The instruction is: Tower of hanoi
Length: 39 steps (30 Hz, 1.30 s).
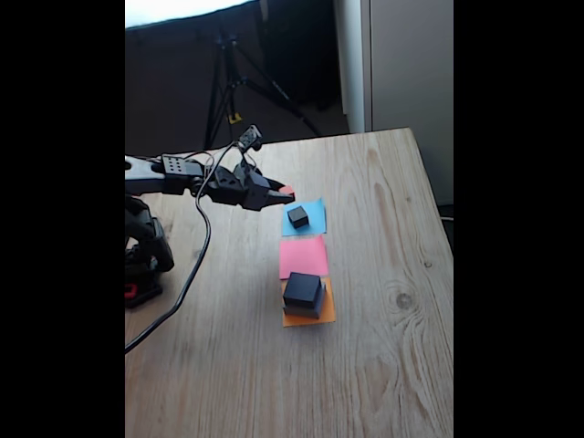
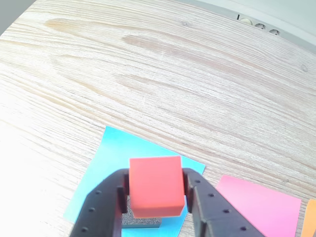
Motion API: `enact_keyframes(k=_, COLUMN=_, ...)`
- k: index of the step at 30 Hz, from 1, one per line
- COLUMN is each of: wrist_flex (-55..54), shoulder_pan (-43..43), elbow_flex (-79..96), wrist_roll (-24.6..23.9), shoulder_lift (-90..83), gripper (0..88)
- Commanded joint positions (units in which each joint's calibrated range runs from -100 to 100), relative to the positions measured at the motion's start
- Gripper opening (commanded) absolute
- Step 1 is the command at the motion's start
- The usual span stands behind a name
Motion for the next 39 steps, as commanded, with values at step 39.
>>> enact_keyframes(k=39, wrist_flex=-23.8, shoulder_pan=-3.3, elbow_flex=1.1, wrist_roll=2.8, shoulder_lift=21.7, gripper=1.6)
